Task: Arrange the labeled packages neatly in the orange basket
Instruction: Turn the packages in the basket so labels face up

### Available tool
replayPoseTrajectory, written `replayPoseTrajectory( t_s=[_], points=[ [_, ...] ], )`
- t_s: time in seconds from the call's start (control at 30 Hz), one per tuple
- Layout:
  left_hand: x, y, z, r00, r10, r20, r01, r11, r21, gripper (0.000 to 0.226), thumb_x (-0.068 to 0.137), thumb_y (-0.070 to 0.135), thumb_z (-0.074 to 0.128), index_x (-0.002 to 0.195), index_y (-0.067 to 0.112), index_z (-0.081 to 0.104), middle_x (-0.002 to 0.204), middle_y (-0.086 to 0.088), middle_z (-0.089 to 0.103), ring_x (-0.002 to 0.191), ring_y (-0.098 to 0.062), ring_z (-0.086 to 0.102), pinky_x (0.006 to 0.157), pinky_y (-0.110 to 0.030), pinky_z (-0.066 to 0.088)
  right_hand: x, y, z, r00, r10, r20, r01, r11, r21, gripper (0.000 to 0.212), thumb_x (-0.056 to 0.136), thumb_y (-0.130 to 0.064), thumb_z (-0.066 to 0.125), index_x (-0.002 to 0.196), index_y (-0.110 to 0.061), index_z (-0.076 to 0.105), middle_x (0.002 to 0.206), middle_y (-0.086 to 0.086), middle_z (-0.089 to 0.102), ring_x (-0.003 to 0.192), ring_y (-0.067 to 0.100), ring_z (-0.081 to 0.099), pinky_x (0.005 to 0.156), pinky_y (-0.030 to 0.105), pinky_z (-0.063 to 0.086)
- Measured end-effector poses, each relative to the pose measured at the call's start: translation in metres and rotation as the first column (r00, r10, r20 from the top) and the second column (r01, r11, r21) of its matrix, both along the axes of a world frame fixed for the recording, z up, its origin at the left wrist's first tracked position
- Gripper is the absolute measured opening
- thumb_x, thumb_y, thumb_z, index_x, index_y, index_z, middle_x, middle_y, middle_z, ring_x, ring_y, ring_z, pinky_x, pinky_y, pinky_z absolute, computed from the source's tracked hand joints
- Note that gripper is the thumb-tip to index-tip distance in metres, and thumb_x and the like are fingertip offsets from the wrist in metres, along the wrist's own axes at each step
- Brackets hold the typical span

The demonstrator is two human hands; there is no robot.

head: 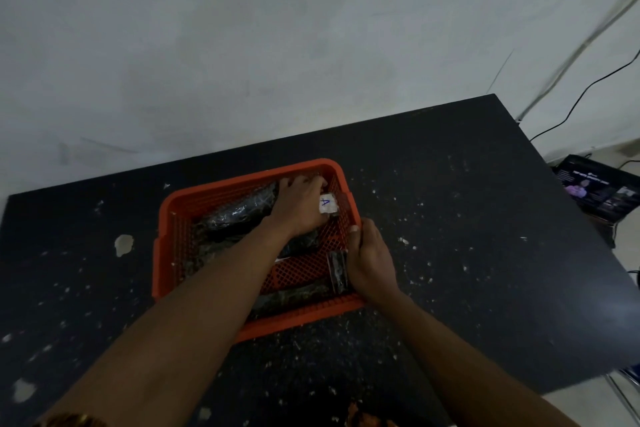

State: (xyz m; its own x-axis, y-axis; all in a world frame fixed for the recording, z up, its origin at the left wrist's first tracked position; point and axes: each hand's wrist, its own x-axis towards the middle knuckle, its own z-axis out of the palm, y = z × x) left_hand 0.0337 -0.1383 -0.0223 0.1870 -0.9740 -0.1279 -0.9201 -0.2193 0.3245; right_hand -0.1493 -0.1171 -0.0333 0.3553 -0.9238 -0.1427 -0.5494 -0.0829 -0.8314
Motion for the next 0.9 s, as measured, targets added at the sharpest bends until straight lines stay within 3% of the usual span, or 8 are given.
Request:
replayPoseTrajectory(
  t_s=[0.3,0.47,0.57,0.63,0.8,0.9],
  points=[
    [-0.010,0.005,-0.002,0.999,0.040,0.016,-0.039,0.997,-0.068,0.053,0.089,0.028,0.062,0.138,0.019,0.045,0.140,-0.006,0.050,0.131,-0.025,0.038,0.104,-0.043,0.026,-0.001,-0.001,-0.001,1.000,0.004,-0.005,-0.004,1.000,-0.015,0.022,0.102,-0.036,0.033,0.090,-0.020,0.045,0.084,0.000,0.055,0.071,0.014,0.053,0.061,0.037,0.043],
    [-0.039,0.037,0.007,1.000,-0.007,0.000,0.006,0.963,-0.269,0.029,0.088,0.026,0.061,0.116,0.019,0.061,0.114,0.000,0.056,0.106,-0.021,0.048,0.088,-0.039,0.041,-0.002,-0.004,0.000,1.000,-0.002,0.020,0.001,0.999,0.047,0.022,0.100,-0.040,0.034,0.091,-0.028,0.049,0.085,-0.006,0.059,0.074,0.008,0.057,0.061,0.031,0.042],
    [-0.051,0.060,0.006,0.985,-0.072,-0.159,0.048,0.988,-0.149,0.020,0.089,0.026,0.061,0.106,0.017,0.063,0.106,-0.001,0.057,0.096,-0.019,0.056,0.078,-0.037,0.049,-0.007,-0.006,0.003,0.999,-0.020,0.032,0.015,0.991,0.132,0.023,0.097,-0.049,0.037,0.090,-0.037,0.055,0.085,-0.013,0.064,0.076,0.000,0.060,0.062,0.026,0.044],
    [-0.055,0.073,0.001,0.974,-0.096,-0.205,0.088,0.995,-0.048,0.021,0.088,0.026,0.062,0.106,0.016,0.063,0.107,-0.002,0.059,0.098,-0.020,0.058,0.081,-0.039,0.049,-0.011,-0.006,0.004,0.998,-0.038,0.047,0.029,0.982,0.187,0.024,0.094,-0.052,0.039,0.087,-0.040,0.058,0.084,-0.014,0.066,0.077,0.001,0.062,0.065,0.027,0.048],
    [-0.063,0.088,0.000,0.928,-0.120,-0.352,0.138,0.990,0.024,0.040,0.083,0.039,0.067,0.118,0.021,0.061,0.119,-0.004,0.060,0.104,-0.020,0.058,0.087,-0.030,0.045,-0.018,0.000,0.003,0.998,-0.042,0.047,0.031,0.979,0.203,0.028,0.097,-0.046,0.038,0.096,-0.030,0.061,0.085,-0.012,0.065,0.080,0.006,0.062,0.068,0.030,0.047],
    [-0.070,0.086,0.003,0.912,-0.130,-0.389,0.169,0.983,0.068,0.052,0.079,0.049,0.066,0.127,0.031,0.054,0.124,-0.002,0.059,0.107,-0.018,0.057,0.091,-0.033,0.046,-0.018,0.007,0.002,0.999,-0.049,0.024,0.045,0.984,0.170,0.026,0.098,-0.041,0.037,0.092,-0.028,0.058,0.083,-0.013,0.062,0.077,0.004,0.059,0.066,0.029,0.043]
  ],
)
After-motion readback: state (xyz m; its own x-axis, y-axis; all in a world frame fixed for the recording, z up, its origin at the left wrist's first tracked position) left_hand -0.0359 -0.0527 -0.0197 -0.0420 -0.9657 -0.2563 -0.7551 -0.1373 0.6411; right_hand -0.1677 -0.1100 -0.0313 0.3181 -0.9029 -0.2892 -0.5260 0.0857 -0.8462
